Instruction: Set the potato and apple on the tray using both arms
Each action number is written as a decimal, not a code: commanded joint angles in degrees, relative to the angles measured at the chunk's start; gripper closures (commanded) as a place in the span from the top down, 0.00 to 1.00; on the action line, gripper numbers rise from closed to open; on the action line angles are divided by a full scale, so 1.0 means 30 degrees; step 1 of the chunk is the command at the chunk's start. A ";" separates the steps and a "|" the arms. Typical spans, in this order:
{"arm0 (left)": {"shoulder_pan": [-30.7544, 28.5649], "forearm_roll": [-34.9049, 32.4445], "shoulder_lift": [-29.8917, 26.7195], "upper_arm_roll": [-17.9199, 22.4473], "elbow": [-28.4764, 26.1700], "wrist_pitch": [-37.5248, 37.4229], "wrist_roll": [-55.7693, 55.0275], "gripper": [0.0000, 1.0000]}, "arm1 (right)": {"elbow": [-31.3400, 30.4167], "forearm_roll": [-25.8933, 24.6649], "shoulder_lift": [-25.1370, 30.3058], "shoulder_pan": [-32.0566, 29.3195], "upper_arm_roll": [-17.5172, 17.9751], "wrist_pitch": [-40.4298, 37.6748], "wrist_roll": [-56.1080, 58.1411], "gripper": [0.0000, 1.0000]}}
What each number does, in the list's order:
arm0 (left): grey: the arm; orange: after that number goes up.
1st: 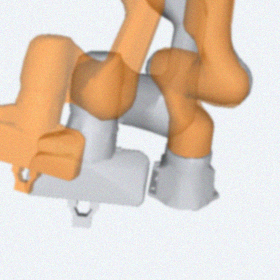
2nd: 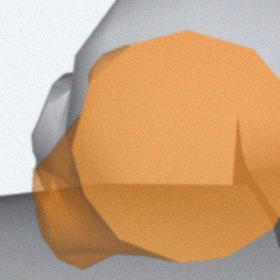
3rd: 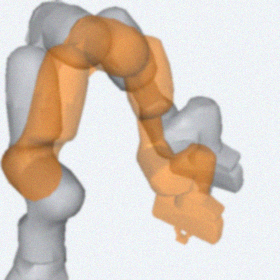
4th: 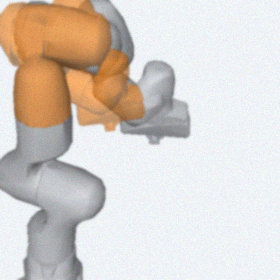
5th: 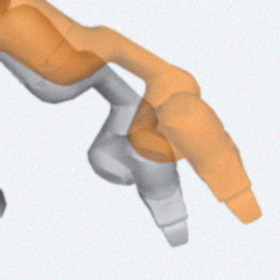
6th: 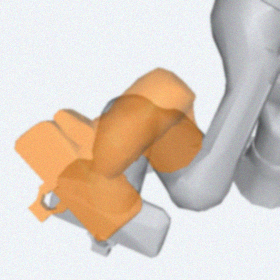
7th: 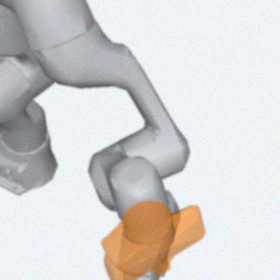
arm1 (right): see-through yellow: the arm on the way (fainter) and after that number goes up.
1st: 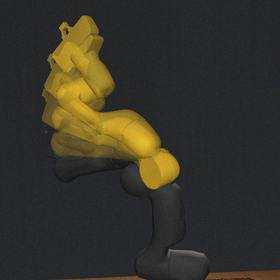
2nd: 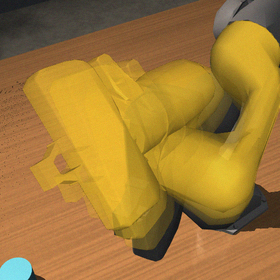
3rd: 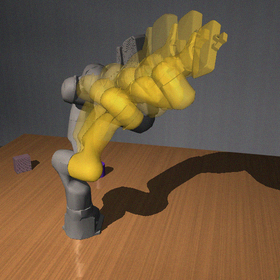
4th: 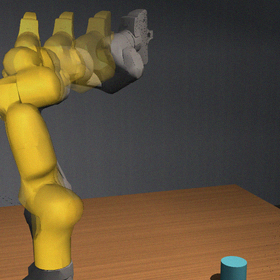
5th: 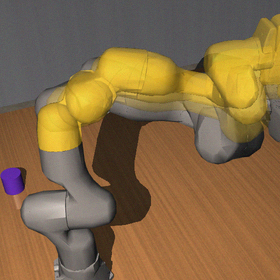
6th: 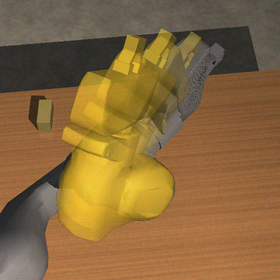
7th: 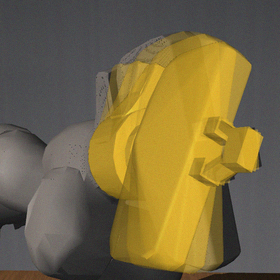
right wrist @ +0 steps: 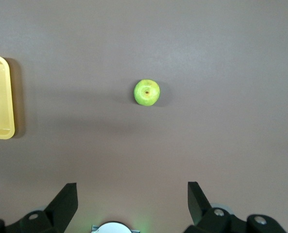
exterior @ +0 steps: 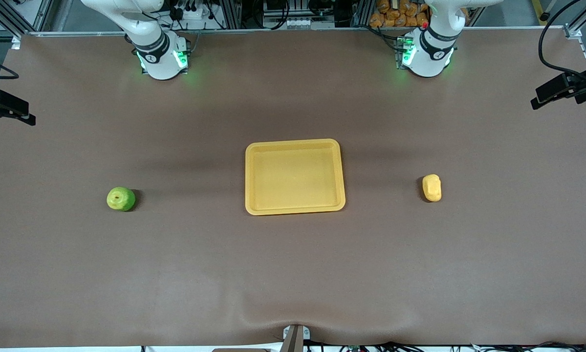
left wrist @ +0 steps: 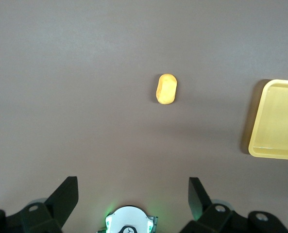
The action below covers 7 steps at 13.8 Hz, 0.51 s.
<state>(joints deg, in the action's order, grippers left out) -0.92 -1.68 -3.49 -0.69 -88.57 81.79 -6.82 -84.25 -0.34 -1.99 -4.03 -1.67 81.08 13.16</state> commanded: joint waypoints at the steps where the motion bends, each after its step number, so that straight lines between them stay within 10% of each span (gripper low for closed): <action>1: -0.0073 -0.0142 0.0138 -0.0065 0.0489 -0.0458 0.0134 1.00 | -0.1738 0.0025 0.1248 -0.0355 0.0379 0.0806 0.0097 1.00; 7: -0.0073 -0.0173 0.0225 -0.0036 0.0518 -0.0429 0.0076 1.00 | -0.1710 0.0113 0.1218 -0.0208 0.0497 0.0983 -0.0108 1.00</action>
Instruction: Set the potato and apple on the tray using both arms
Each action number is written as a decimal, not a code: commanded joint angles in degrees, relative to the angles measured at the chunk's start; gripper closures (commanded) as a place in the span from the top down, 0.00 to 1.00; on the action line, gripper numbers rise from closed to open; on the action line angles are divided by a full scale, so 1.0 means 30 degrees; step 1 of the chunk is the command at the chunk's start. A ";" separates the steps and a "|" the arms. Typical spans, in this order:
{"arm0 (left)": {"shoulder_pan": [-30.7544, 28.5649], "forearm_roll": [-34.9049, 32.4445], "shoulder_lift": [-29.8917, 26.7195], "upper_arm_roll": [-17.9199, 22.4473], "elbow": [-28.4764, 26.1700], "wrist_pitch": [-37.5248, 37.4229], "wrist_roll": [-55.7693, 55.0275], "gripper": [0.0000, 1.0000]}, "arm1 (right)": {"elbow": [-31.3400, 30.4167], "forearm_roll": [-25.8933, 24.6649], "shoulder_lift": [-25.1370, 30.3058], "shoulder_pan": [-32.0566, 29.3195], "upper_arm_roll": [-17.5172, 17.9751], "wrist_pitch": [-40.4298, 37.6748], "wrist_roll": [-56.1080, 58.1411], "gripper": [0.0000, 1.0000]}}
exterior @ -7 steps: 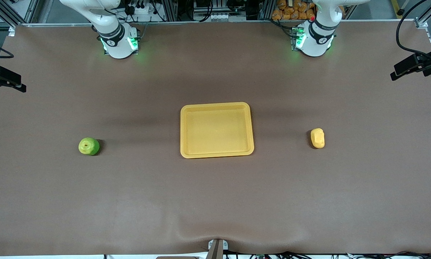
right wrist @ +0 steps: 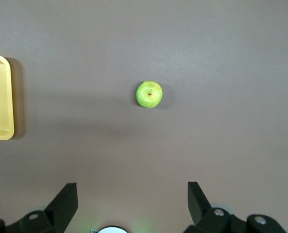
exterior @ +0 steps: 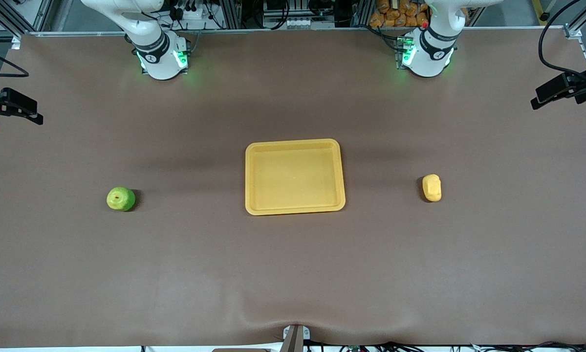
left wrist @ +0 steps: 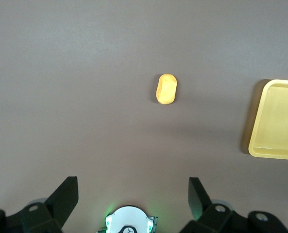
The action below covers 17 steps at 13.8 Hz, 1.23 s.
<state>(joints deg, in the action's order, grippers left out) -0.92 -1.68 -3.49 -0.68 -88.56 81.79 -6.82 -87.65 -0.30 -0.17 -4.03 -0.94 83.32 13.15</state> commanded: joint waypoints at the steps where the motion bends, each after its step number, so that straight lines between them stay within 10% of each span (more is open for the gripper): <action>1: -0.0073 -0.0143 0.0225 -0.0036 0.0489 -0.0429 -0.0128 1.00 | -0.0578 0.0419 0.0584 -0.0383 0.0254 0.0233 -0.0165 1.00; 17: 0.0015 -0.1665 0.0635 -0.0270 -0.4574 0.5072 0.0193 1.00 | -0.0080 0.2005 -0.3544 -0.0299 0.0196 0.0612 -0.0136 1.00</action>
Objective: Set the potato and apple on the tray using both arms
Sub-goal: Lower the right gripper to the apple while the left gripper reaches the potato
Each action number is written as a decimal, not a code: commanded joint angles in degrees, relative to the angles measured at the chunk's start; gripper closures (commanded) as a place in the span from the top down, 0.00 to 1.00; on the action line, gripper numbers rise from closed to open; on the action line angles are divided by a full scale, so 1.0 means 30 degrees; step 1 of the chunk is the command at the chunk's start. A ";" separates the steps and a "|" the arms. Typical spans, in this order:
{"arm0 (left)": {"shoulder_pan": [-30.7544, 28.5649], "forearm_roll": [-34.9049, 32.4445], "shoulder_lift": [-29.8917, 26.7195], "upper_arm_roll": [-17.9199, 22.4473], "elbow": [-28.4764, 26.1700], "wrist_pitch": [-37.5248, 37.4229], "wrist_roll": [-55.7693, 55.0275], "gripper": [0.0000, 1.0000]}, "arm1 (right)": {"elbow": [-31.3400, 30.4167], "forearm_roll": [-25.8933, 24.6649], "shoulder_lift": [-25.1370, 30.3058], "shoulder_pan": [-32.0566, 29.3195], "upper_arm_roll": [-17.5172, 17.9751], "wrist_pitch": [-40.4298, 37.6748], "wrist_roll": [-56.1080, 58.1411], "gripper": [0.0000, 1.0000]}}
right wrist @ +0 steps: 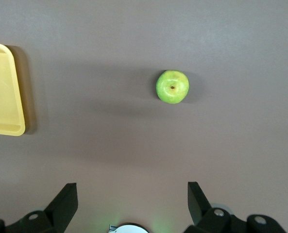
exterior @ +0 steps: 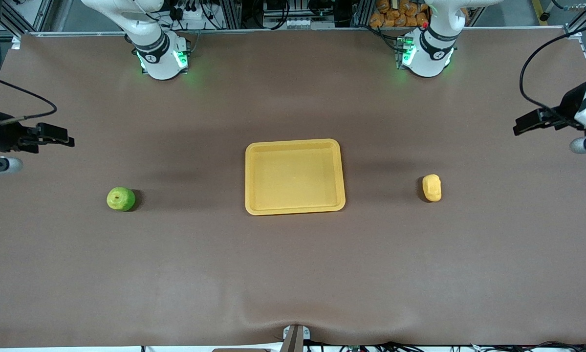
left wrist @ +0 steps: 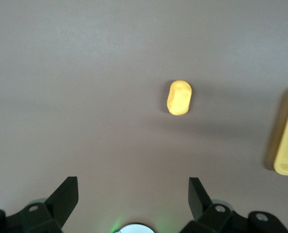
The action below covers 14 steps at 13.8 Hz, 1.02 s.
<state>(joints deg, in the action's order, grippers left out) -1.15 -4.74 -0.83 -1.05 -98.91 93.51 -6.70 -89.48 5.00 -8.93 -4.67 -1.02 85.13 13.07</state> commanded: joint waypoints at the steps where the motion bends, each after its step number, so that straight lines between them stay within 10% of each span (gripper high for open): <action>1: 0.0062 -0.0648 -0.0252 -0.0148 -0.1710 0.2044 0.0181 1.00 | 0.0502 0.0295 -0.0889 -0.0199 0.0223 -0.0016 -0.0110 1.00; 14: 0.0120 -0.0619 0.4286 -0.0177 -0.5143 1.1540 0.0152 1.00 | -0.0114 0.0619 -0.3582 0.0474 0.0165 0.5165 0.0183 1.00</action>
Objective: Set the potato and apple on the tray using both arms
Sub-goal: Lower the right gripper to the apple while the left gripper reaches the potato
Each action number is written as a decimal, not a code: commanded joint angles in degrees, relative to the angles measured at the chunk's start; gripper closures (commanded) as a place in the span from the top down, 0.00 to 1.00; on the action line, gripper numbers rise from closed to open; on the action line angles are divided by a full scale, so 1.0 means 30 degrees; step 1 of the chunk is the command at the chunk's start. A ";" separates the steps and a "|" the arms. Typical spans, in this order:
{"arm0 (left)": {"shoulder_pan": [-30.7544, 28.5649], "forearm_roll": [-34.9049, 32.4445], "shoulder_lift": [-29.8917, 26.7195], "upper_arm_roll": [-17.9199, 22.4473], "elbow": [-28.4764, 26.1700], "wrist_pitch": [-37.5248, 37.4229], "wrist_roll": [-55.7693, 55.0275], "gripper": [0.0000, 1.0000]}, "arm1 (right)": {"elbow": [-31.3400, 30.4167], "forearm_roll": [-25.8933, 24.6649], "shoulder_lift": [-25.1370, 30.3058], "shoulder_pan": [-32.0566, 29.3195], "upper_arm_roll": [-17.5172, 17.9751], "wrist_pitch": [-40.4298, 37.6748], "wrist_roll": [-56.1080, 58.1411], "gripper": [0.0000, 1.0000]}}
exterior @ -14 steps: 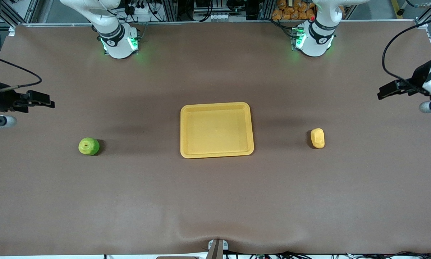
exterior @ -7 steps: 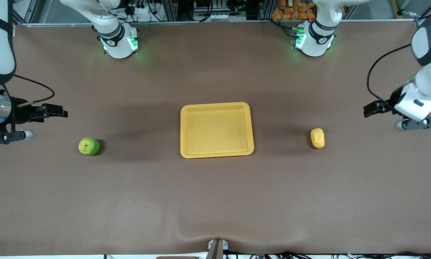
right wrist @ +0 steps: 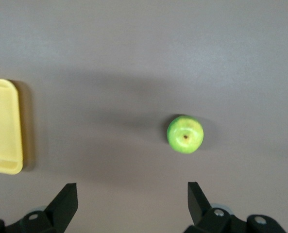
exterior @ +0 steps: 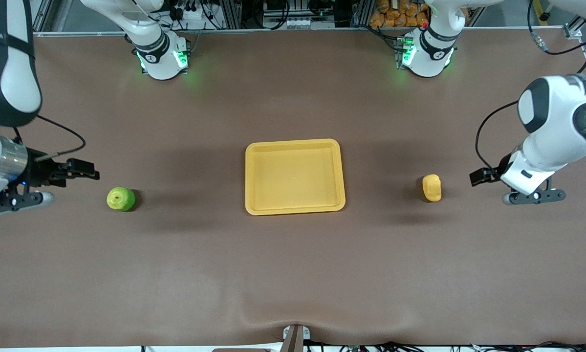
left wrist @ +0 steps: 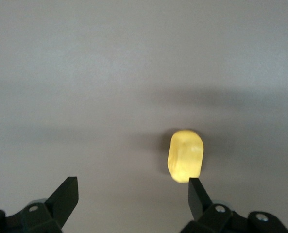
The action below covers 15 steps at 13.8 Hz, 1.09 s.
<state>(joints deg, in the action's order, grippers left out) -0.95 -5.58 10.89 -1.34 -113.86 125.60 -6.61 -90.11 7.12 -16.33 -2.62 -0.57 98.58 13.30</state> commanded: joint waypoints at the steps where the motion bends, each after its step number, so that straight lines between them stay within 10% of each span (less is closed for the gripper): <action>1: 0.0055 -0.0338 0.0673 -0.0282 -0.0335 0.1225 0.0094 1.00 | 0.0065 -0.0437 -0.1582 -0.0268 0.0013 0.0889 0.0078 1.00; 15: 0.0201 -0.0338 0.4426 -0.2306 -0.1067 0.3338 -0.1635 0.90 | -0.7406 -0.1584 -0.2609 -0.1265 0.0013 0.9738 -0.0069 1.00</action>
<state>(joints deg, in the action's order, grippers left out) -0.43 -5.58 23.80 -8.14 -115.94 134.56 -10.85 -111.74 2.58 -23.65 -5.59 -1.36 127.07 13.28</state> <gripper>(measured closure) 0.066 0.000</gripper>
